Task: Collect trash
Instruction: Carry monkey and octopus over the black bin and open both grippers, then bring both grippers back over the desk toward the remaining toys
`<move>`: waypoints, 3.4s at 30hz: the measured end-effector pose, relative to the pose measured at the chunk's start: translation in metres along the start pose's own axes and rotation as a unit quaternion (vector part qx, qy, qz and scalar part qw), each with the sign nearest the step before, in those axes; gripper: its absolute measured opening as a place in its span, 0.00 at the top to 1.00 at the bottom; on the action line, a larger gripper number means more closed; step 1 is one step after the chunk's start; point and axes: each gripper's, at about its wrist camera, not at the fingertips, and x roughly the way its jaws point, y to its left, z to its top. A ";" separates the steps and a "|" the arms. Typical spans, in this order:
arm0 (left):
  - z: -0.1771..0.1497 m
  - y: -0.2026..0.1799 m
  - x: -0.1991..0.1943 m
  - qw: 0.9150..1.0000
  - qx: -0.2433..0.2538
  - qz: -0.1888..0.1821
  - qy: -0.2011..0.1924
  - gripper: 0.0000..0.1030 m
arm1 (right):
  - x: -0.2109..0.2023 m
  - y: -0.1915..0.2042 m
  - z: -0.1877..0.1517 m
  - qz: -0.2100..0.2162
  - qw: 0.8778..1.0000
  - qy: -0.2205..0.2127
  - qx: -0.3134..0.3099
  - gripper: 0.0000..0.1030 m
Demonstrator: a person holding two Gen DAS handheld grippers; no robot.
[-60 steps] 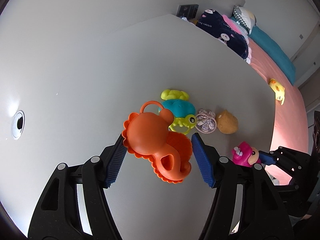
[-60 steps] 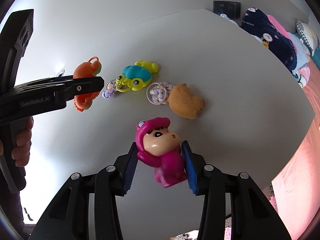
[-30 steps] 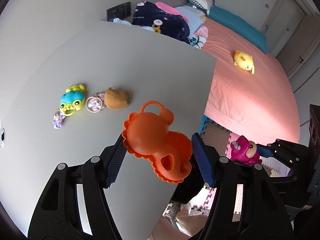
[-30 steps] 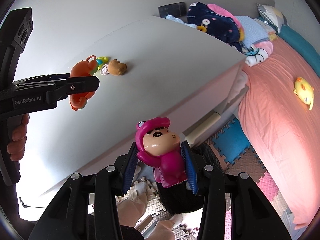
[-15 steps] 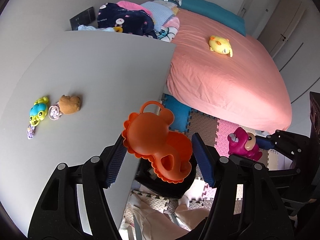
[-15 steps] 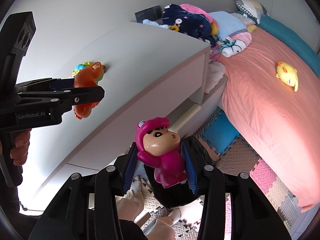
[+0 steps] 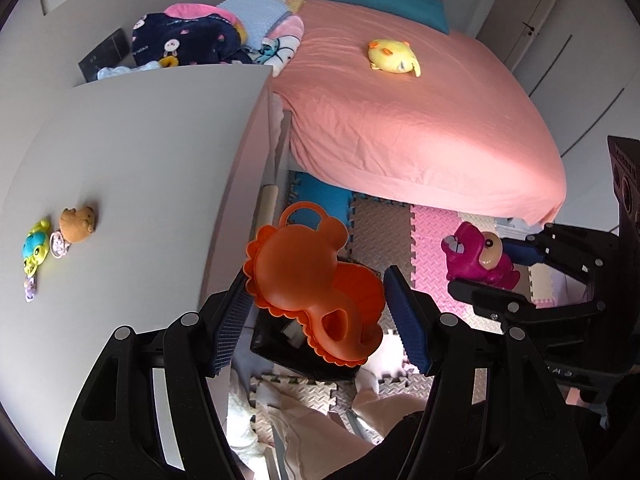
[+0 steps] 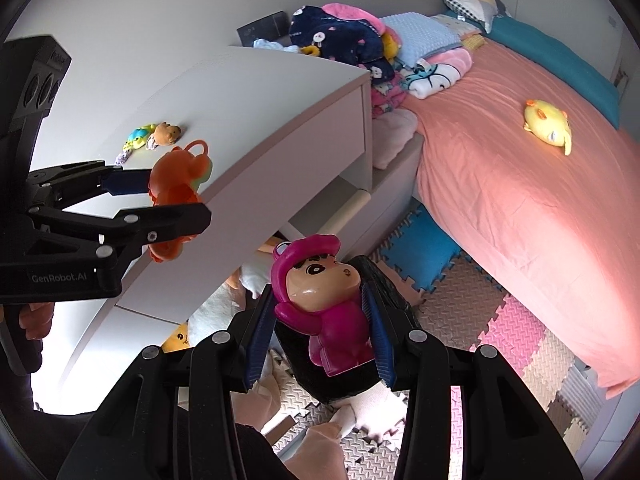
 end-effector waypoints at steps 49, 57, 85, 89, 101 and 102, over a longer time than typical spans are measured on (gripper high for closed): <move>-0.049 0.081 -0.005 0.998 -0.043 0.038 0.027 0.07 | 0.020 0.061 0.051 0.032 0.999 -0.021 -0.011 0.32; -0.060 0.128 -0.015 0.994 -0.091 0.056 0.021 0.07 | 0.041 0.105 0.073 0.048 0.998 -0.005 -0.046 0.32; -0.096 0.252 -0.025 0.974 -0.204 0.095 -0.004 0.07 | 0.123 0.204 0.136 0.067 0.987 0.045 -0.142 0.32; -0.096 0.268 -0.023 0.971 -0.214 0.103 -0.004 0.07 | 0.138 0.213 0.144 0.066 0.986 0.045 -0.145 0.32; -0.100 0.293 -0.020 0.972 -0.206 0.116 -0.001 0.22 | 0.170 0.231 0.161 0.048 0.984 0.043 -0.168 0.39; -0.099 0.294 -0.020 0.973 -0.199 0.119 -0.002 0.27 | 0.172 0.232 0.163 0.046 0.983 0.042 -0.170 0.40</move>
